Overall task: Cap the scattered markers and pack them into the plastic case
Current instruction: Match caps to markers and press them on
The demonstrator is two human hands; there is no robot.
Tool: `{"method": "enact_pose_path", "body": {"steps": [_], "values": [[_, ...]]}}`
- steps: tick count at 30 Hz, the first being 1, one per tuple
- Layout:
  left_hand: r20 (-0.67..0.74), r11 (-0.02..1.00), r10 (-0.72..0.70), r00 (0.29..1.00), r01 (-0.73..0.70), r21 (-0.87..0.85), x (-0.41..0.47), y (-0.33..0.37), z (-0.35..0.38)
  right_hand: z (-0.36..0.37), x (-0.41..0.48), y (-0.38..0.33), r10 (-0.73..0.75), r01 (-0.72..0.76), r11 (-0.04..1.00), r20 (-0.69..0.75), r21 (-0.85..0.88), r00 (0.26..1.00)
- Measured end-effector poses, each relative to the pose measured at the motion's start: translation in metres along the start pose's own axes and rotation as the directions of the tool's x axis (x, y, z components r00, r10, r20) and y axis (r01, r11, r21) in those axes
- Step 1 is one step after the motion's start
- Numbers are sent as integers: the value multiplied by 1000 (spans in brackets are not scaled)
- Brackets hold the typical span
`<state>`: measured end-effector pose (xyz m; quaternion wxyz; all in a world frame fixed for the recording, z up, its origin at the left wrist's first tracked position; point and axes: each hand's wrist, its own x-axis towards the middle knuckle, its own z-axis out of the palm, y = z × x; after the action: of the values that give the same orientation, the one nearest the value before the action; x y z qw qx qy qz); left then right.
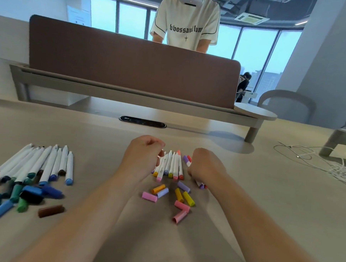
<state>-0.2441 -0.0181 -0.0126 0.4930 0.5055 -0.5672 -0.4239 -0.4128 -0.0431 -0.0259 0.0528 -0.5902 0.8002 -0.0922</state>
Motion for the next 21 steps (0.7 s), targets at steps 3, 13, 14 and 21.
{"method": "enact_pose_path", "body": {"steps": [3,13,14,21], "values": [[3,1000,12,1000,-12,18,0,0,0,5,9,-7,-62,63,998,-32,10,998],[-16,994,37,999,-35,104,0,3,-3,-7,10,-35,-40,71,981,171,-179,985],[-7,992,35,999,-34,118,0,4,-3,-9,8,-35,-26,61,981,191,-182,981],[294,804,71,953,-229,549,-10,6,5,-20,-1,-18,-43,47,999,146,-19,988]]}}
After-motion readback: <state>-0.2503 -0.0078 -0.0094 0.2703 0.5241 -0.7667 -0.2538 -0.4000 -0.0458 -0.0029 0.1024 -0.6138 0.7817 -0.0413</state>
